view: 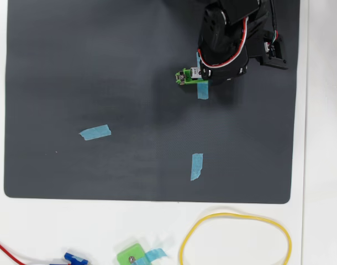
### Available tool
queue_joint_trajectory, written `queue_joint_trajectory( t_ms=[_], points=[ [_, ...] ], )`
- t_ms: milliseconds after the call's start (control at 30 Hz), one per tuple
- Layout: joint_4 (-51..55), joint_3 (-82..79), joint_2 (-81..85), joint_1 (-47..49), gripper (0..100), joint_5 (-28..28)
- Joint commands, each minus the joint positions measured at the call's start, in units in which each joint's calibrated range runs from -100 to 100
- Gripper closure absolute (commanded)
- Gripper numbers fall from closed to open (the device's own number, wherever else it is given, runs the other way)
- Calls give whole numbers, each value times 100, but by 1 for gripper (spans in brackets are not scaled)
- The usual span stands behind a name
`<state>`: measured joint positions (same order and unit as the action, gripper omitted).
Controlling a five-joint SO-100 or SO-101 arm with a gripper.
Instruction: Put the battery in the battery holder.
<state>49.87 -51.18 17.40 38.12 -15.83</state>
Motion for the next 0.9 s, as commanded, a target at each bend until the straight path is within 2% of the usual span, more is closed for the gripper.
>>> queue_joint_trajectory(
  t_ms=[0, 100, 200, 300, 533, 567, 600, 867],
  points=[
    [-83, 17, 132, 54, 100, 29],
    [-74, 17, 132, 54, 100, 29],
    [-22, 17, 132, 33, 90, 29],
    [-22, 17, 123, -133, 89, 29],
    [-31, 17, 166, -133, 90, 29],
    [-74, 17, 174, -133, 99, 29],
    [-74, 17, 166, -133, 100, 29],
    [-83, 25, 123, -144, 100, 29]
  ],
)
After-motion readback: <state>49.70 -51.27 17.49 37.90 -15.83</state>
